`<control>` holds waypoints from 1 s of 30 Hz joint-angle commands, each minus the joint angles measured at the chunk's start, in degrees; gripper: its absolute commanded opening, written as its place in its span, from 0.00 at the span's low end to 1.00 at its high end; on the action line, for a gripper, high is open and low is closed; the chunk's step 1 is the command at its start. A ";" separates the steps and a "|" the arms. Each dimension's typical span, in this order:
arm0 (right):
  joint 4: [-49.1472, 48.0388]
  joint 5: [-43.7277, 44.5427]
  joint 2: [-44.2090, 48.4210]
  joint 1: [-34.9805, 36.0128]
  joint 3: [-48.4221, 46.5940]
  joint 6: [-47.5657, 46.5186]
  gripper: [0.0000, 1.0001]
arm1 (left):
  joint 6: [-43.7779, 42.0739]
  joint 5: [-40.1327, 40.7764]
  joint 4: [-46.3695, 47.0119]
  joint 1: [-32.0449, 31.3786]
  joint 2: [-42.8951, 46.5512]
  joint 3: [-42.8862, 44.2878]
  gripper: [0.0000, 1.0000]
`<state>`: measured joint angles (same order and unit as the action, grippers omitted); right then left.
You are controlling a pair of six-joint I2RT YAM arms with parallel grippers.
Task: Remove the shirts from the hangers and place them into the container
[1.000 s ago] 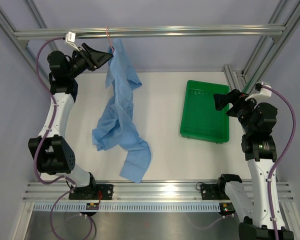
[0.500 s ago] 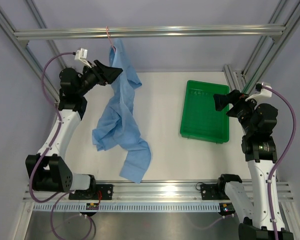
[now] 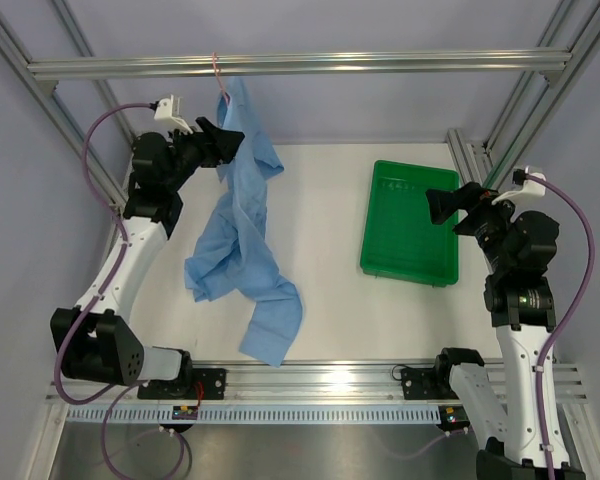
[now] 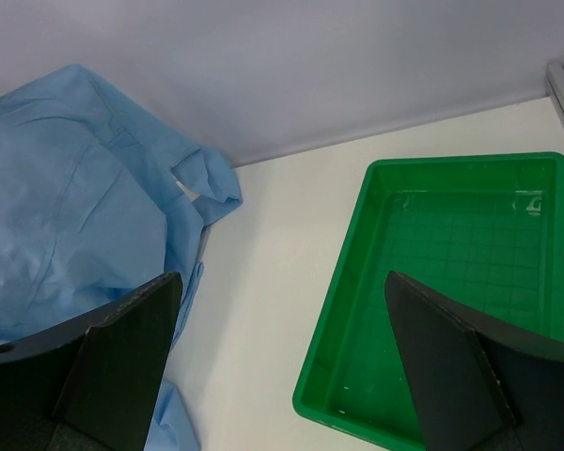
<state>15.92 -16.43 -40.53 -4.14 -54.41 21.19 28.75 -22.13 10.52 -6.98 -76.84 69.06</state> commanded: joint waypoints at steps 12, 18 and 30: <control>-2.74 -3.35 -0.07 -0.16 -0.26 -0.62 0.99 | -7.65 18.00 3.89 -6.99 3.45 -1.29 0.33; -2.56 -3.70 -0.51 -0.08 -0.17 -0.54 1.00 | -9.85 18.17 3.10 -8.40 4.33 0.55 0.00; -3.00 -5.54 -1.56 -0.08 -0.87 -0.62 0.99 | -12.22 23.69 0.81 -12.00 11.53 1.43 0.00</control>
<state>14.66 -19.51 -41.74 -4.14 -54.35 21.19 19.18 -1.50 6.48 -17.28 -70.72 68.05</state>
